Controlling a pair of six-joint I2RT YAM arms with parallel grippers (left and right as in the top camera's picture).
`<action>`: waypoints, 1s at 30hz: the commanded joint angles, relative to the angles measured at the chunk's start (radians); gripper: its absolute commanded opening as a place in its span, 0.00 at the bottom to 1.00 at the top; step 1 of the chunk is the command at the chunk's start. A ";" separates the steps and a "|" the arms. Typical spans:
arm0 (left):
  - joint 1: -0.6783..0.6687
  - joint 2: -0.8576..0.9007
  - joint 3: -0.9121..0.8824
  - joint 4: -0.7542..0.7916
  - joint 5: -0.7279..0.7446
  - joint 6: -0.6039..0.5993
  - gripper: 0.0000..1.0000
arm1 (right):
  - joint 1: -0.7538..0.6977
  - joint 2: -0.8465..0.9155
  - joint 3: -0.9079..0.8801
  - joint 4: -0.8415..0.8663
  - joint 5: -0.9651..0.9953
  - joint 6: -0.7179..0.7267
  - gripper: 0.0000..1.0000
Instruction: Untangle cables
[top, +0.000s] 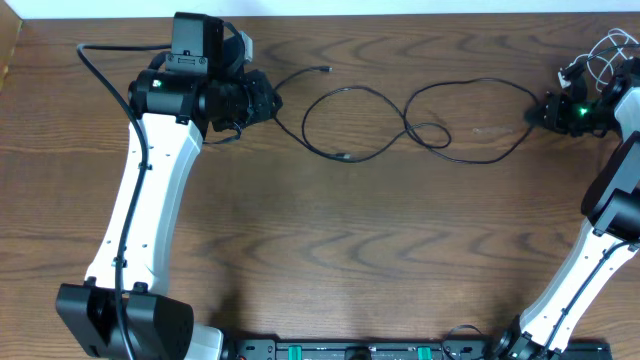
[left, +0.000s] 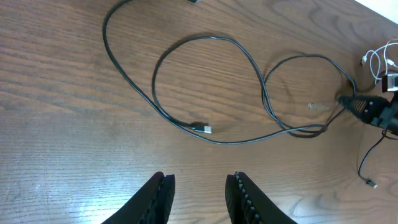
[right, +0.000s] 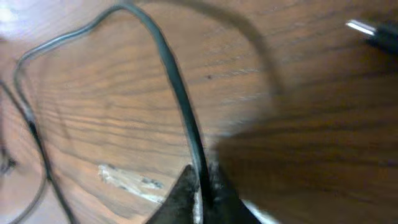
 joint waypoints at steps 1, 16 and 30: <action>0.000 0.004 0.000 -0.002 -0.009 -0.002 0.33 | 0.006 -0.048 0.008 0.000 -0.129 0.035 0.01; 0.000 0.004 0.000 -0.002 -0.009 -0.002 0.33 | 0.077 -0.531 0.010 -0.047 0.135 0.252 0.01; 0.001 0.004 0.000 0.006 -0.043 -0.002 0.33 | 0.543 -0.576 0.010 -0.075 0.451 0.303 0.01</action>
